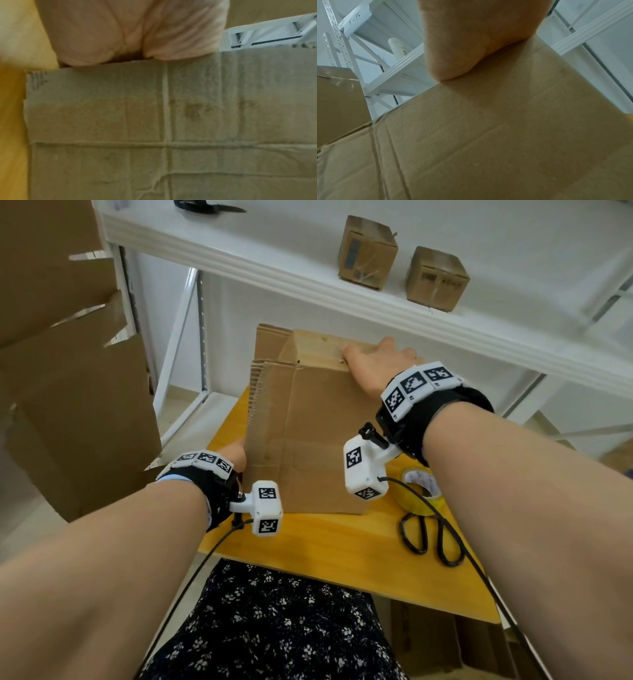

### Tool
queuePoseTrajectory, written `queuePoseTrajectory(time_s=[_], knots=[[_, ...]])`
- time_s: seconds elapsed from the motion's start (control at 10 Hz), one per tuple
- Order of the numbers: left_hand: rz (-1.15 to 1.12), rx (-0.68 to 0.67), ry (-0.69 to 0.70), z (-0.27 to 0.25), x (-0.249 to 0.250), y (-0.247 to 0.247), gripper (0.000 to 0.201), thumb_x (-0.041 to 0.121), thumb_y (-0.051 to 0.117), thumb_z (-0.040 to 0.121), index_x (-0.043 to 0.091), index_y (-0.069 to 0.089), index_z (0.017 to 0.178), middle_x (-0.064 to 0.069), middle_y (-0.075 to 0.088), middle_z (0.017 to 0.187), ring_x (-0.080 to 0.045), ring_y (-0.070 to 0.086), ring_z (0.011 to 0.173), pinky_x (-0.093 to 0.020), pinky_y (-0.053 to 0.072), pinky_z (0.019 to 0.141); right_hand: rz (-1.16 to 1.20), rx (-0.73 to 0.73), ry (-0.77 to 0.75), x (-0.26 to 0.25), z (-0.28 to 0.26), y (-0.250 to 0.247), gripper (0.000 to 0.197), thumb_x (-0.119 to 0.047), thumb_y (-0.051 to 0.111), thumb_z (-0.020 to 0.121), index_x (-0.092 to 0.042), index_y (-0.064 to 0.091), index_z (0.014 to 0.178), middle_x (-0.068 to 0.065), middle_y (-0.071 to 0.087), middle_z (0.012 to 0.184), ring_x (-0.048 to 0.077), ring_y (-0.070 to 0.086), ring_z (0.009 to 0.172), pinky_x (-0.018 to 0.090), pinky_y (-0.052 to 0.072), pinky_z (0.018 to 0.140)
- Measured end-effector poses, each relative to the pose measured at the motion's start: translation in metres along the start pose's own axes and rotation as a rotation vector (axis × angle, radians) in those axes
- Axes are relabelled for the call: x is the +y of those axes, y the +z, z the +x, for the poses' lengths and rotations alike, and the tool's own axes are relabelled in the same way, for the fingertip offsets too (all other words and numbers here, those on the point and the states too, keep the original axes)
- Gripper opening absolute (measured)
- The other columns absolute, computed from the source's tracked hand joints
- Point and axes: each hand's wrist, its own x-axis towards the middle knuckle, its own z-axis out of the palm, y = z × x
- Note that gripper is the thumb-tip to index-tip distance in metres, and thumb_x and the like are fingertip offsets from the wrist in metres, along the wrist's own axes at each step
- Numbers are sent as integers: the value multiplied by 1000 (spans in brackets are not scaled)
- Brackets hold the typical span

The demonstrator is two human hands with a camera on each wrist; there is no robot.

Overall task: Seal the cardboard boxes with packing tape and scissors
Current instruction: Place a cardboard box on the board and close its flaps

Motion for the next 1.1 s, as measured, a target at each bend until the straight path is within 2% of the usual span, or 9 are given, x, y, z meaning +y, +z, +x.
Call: queuePoseTrajectory(time_s=[0.1,0.2,0.3,0.5,0.6,0.7,0.8,0.9,1.1], knots=[[-222,-78,-12,36,-4,2,16,29,51,84,14,57,85,-23,62,103,-37,62,96,-52,46,98,3,7,-2,1,-2,-1,72,-69,35,82,-24,41,137,14,46,131,38,43,120,48,29,80],[-316,-76,13,39,-2,3,35,44,53,81,9,57,80,-18,57,91,-32,55,87,-44,42,96,3,7,2,1,-4,-2,72,-69,35,82,-24,41,138,15,45,135,39,42,123,50,32,88],[-332,-53,-17,18,5,4,48,52,46,88,6,61,92,-21,63,105,-35,59,97,-42,46,94,13,7,8,4,-5,-3,72,-68,35,82,-24,41,138,14,44,136,38,41,124,51,33,92],[-229,359,-184,24,20,9,97,74,21,88,-1,22,151,-22,27,154,-40,30,139,-51,20,116,14,0,4,4,-10,-4,74,-69,35,81,-23,40,140,15,44,137,39,40,125,52,33,98],[-110,328,-10,-3,43,28,64,43,19,105,-2,15,151,-26,27,153,-36,30,141,-40,22,115,15,-23,-7,9,-8,-6,77,-70,35,80,-23,38,141,16,43,138,39,41,125,52,36,100],[-50,312,-108,-18,54,45,93,68,8,94,-5,25,148,-28,28,152,-38,27,142,-46,13,118,15,-38,-4,12,-8,-8,79,-72,35,79,-24,38,142,15,42,138,39,41,125,54,36,101],[-100,467,-9,-16,49,46,85,73,24,90,18,14,154,-24,22,156,-41,22,143,-54,13,115,15,-46,-11,12,-10,-9,80,-73,35,79,-25,37,143,15,41,140,39,39,127,54,35,102],[-58,426,168,-5,44,39,86,84,12,80,31,24,147,-22,47,141,-45,46,126,-64,32,105,23,-43,-8,10,-10,-9,79,-71,36,79,-24,38,142,15,41,139,39,39,127,54,35,102],[-327,58,15,-37,67,21,114,92,7,71,13,27,151,-20,34,152,-44,37,135,-60,31,107,13,-29,-9,7,-11,-7,78,-70,36,81,-22,39,142,16,43,138,40,39,127,52,34,100]])
